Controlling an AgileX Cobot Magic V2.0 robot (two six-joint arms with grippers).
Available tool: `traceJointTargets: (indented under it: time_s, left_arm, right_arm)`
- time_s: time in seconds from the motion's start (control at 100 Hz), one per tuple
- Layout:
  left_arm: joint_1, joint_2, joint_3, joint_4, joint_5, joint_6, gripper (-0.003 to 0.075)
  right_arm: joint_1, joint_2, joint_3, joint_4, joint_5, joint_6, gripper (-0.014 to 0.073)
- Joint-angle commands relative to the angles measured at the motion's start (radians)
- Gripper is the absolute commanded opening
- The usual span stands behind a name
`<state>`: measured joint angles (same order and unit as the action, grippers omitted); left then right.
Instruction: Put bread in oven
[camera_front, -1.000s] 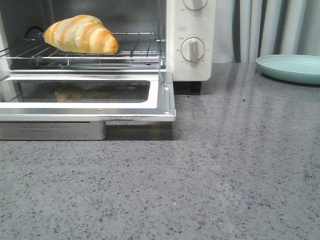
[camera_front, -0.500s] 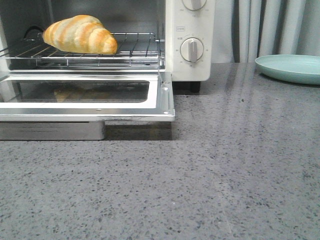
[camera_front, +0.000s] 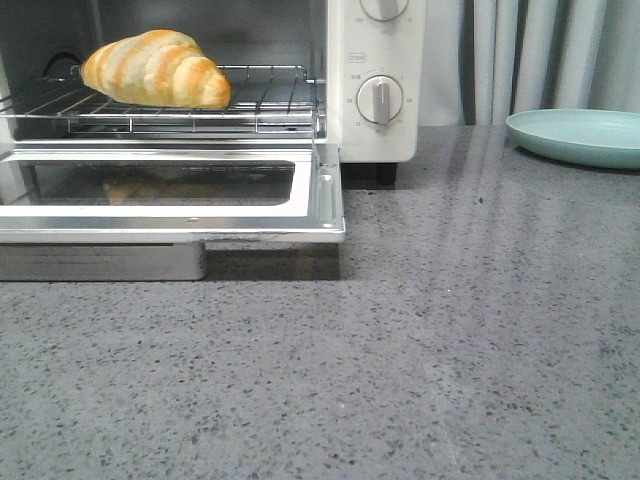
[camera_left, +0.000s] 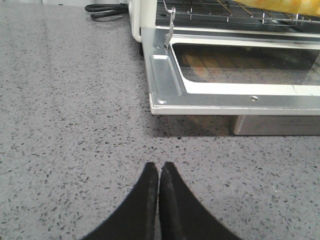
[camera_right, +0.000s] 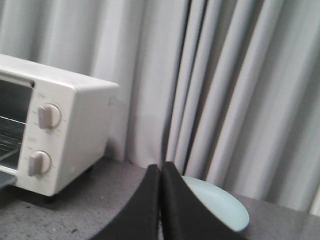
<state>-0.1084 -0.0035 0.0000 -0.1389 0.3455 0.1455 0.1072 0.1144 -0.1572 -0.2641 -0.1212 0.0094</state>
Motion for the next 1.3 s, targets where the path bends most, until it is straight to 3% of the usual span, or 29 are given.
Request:
traceJointTargets:
  time_s: [0.0, 0.06, 0.18, 0.42, 0.63, 1.29]
  left_arm:
    - [0.002, -0.031, 0.024, -0.017, -0.047, -0.01, -0.0021]
    - [0.002, -0.031, 0.024, -0.017, -0.047, -0.01, -0.0021]
    - [0.002, -0.031, 0.024, -0.017, -0.045, -0.01, -0.0021]
    - [0.002, -0.031, 0.024, -0.017, -0.045, -0.01, -0.0021]
    - [0.002, -0.029, 0.024, -0.017, -0.045, -0.01, -0.0021]
    - [-0.016, -0.029, 0.024, -0.017, -0.045, -0.01, -0.0021]
  right_arm:
    - [-0.084, 0.021, 0.077, 0.014, -0.199, 0.093, -0.006]
    - [-0.104, 0.009, 0.119, 0.014, -0.183, 0.169, -0.006]
    - [-0.108, -0.024, 0.183, 0.042, -0.148, 0.171, -0.006]
    - [-0.108, -0.147, 0.18, 0.042, 0.244, 0.171, -0.006]
    - [-0.108, -0.145, 0.18, 0.042, 0.43, 0.171, -0.006]
    - [-0.108, -0.145, 0.18, 0.044, 0.423, 0.171, -0.006]
